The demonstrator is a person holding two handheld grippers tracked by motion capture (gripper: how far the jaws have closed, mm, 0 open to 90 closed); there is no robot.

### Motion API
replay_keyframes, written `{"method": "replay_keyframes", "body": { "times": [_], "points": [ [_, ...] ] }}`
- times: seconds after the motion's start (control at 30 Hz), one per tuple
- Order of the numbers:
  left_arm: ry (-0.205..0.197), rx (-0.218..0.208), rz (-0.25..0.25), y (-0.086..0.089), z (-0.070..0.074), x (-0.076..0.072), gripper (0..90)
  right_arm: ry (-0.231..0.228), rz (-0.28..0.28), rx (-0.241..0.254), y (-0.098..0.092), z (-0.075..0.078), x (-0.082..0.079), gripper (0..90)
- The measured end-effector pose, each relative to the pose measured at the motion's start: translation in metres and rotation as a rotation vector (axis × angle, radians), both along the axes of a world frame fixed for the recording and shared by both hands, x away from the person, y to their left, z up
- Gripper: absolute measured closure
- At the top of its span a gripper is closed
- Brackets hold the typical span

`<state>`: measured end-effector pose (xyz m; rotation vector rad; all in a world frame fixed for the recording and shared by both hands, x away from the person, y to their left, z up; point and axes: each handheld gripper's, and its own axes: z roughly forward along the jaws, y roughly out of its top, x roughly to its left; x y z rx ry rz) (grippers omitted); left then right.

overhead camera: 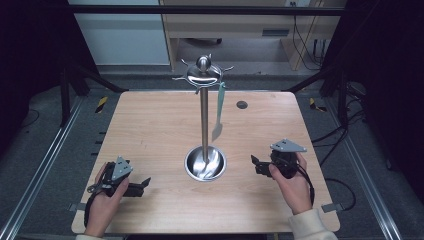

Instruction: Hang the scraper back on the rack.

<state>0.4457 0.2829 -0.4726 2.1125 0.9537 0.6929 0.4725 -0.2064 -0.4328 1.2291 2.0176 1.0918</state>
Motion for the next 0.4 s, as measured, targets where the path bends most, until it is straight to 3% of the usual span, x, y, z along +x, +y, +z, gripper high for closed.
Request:
{"method": "replay_keyframes", "body": {
  "times": [0.17, 0.27, 0.4],
  "points": [
    [-0.002, -0.013, 0.013, 0.002, 0.000, 0.001, 2.6, 0.044, -0.018, 0.012, -0.001, -0.019, 0.007, 13.8],
    [-0.006, -0.019, 0.014, 0.003, 0.001, 0.002, 2.6, 0.048, -0.014, 0.008, -0.002, -0.025, 0.009, 13.9],
    [-0.013, 0.004, 0.012, 0.003, 0.003, 0.002, 2.6, 0.065, -0.020, 0.019, -0.003, -0.035, 0.009, 13.9]
  ]
}}
